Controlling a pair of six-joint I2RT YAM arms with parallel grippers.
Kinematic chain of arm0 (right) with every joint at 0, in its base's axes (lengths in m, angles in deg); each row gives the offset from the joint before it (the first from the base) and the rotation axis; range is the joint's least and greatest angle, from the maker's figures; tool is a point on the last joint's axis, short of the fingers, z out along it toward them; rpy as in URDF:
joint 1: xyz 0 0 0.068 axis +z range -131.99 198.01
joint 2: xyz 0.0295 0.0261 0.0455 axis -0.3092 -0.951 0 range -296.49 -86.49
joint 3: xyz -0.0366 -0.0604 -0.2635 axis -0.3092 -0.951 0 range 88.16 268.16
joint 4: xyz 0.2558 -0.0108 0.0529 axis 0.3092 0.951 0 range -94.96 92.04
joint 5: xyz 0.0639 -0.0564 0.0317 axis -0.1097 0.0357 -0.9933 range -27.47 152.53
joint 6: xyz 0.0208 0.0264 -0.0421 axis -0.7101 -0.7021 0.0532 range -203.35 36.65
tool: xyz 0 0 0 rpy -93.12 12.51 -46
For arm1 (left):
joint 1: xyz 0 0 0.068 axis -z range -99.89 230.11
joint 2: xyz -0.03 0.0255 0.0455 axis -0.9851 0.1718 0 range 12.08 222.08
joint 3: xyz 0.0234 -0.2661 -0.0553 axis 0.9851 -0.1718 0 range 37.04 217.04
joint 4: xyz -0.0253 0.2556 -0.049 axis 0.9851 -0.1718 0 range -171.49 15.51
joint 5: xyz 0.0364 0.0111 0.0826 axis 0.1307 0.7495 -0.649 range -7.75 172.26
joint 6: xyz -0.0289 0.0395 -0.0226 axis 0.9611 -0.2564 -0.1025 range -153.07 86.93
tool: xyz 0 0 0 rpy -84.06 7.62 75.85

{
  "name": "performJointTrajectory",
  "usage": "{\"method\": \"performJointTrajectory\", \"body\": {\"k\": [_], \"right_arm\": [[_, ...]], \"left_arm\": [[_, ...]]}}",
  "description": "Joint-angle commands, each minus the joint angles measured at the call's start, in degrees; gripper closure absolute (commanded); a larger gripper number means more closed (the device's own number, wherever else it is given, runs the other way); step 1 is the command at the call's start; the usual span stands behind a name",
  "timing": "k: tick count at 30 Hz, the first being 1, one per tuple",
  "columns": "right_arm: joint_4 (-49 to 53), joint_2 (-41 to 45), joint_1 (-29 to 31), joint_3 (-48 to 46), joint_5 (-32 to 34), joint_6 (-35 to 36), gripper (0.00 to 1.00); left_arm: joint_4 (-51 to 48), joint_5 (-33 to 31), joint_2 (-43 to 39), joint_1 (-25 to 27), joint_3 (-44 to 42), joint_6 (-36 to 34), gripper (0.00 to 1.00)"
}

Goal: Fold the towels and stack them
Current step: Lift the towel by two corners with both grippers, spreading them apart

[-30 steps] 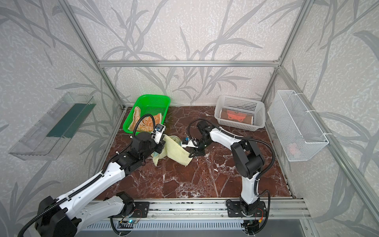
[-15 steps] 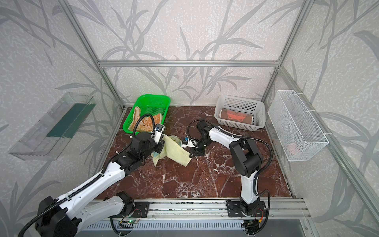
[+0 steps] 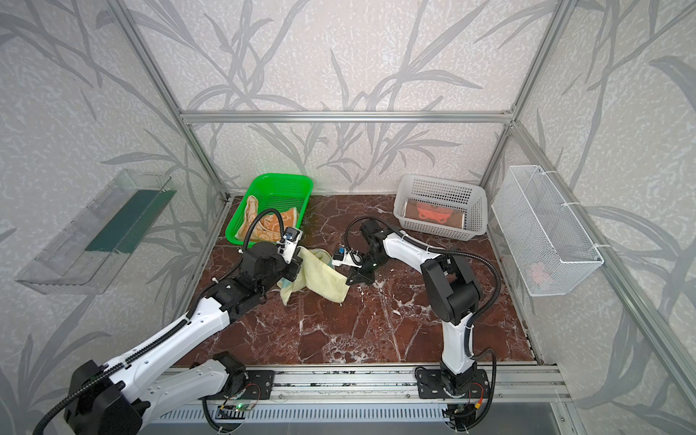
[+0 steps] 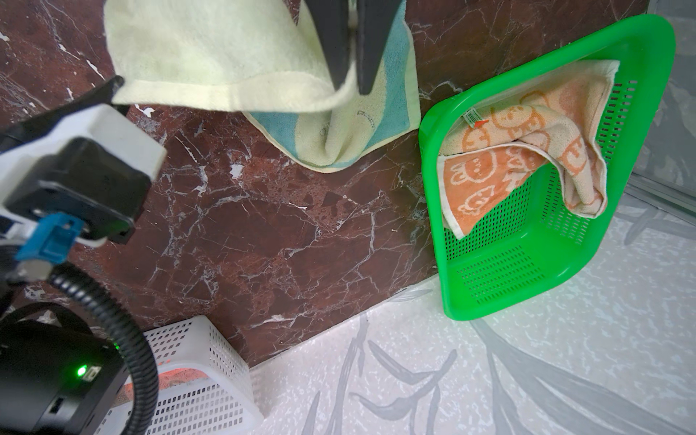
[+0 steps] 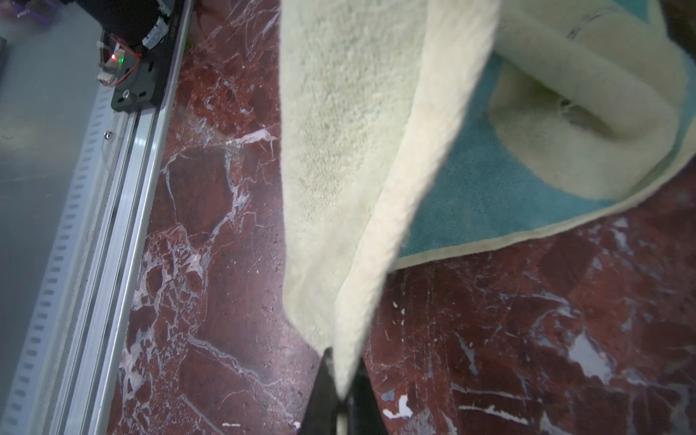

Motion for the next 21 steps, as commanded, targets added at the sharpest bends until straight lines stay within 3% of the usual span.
{"method": "performJointTrajectory", "body": {"k": [1,4,7,14,21], "right_arm": [[-4.91,0.78,-1.87,3.4,6.56,-17.86,1.0],[-3.36,0.75,-4.23,7.11,10.87,-28.17,1.0],[-4.35,3.37,-5.63,7.65,14.18,-32.02,1.0],[-7.22,12.89,-7.6,8.92,23.0,-34.11,1.0],[-7.5,22.2,-9.3,13.6,25.3,-33.96,1.0]], "left_arm": [[-0.51,-1.79,-0.22,-0.41,0.16,1.5,1.0],[-2.07,-2.95,0.73,-0.54,2.0,3.14,1.0],[-4.36,-3.68,3.27,-0.64,5.49,5.56,1.0],[-11.37,-3.94,10.92,-0.7,18.61,8.81,1.0],[-15.48,1.47,14.0,-0.77,33.27,8.39,1.0]]}}
